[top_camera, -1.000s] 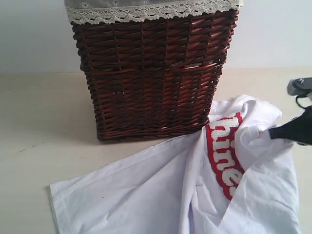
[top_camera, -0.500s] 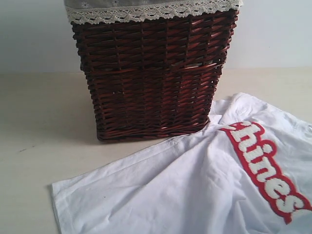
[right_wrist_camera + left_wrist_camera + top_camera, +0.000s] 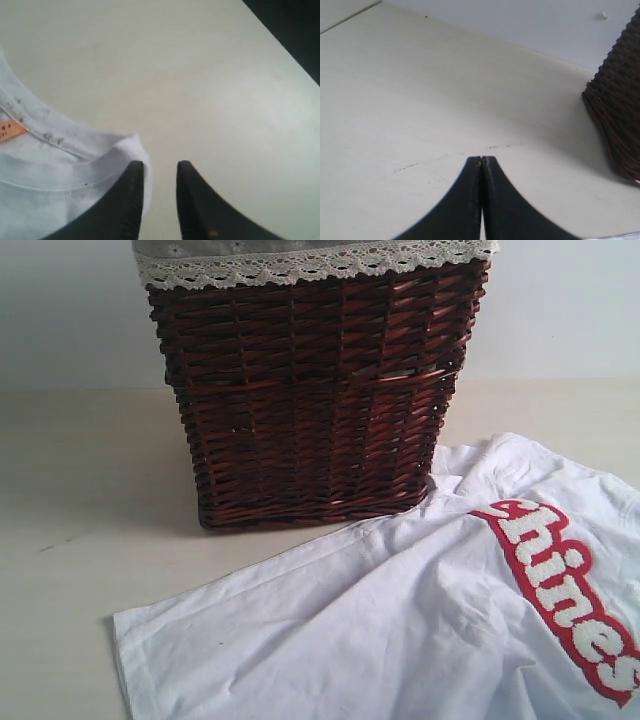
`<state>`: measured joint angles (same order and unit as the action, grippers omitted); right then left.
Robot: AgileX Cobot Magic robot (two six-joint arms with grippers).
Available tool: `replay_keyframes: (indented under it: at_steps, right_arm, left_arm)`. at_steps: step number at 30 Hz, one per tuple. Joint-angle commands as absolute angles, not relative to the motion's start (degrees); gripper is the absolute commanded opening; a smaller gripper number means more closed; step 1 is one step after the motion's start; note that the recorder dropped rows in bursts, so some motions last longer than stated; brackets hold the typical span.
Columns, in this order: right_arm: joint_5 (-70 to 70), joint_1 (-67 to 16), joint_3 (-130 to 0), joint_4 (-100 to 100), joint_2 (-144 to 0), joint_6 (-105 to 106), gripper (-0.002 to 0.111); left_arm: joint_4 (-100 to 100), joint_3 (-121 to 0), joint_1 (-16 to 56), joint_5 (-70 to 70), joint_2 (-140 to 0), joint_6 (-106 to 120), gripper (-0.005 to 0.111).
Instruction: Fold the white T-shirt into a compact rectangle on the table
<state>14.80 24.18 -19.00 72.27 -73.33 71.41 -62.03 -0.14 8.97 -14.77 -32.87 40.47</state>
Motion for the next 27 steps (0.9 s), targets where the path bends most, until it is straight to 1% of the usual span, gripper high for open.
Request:
replay_keyframes:
  at_steps: [1, 4, 6, 7, 10, 12, 14, 15, 18, 21, 27]
  right_arm:
    - [16.1, 24.5, -19.5, 70.3, -69.7, 64.8, 0.041]
    - [14.5, 24.5, -21.6, 66.8, -64.5, 58.6, 0.041]
    - [5.9, 24.5, -23.7, 61.6, -63.0, 54.0, 0.038]
    - [0.0, 24.4, -25.1, 58.5, -63.2, 53.8, 0.035]
    - [-24.2, 21.7, -28.1, 55.5, -65.9, 58.5, 0.020]
    - [-32.5, 19.6, -28.5, 54.6, -68.3, 67.7, 0.011]
    - [-32.2, 18.5, -28.5, 50.5, -70.4, 71.5, 0.003]
    - [-29.3, 18.4, -28.5, 47.8, -71.5, 70.3, 0.000]
    - [-17.0, 18.4, -28.5, 38.8, -74.3, 64.8, 0.000]
    - [-8.2, 18.4, -28.5, 36.1, -77.2, 65.7, 0.000]
    - [-6.8, 18.4, -28.5, 36.1, -84.9, 72.8, 0.000]
  left_arm:
    - [-62.1, 0.0, 9.3, -15.0, -33.1, 40.2, 0.000]
    - [-62.1, 0.0, 9.3, -15.0, -33.1, 40.2, 0.000]
    - [-62.1, 0.0, 9.3, -15.0, -33.1, 40.2, 0.000]
    - [-62.1, 0.0, 9.3, -15.0, -33.1, 40.2, 0.000]
    - [-62.1, 0.0, 9.3, -15.0, -33.1, 40.2, 0.000]
    - [-62.1, 0.0, 9.3, -15.0, -33.1, 40.2, 0.000]
    - [-62.1, 0.0, 9.3, -15.0, -33.1, 40.2, 0.000]
    - [-62.1, 0.0, 9.3, -15.0, -33.1, 40.2, 0.000]
    - [-62.1, 0.0, 9.3, -15.0, -33.1, 40.2, 0.000]
    - [-62.1, 0.0, 9.3, -15.0, -33.1, 40.2, 0.000]
    - [-62.1, 0.0, 9.3, -15.0, -33.1, 40.2, 0.000]
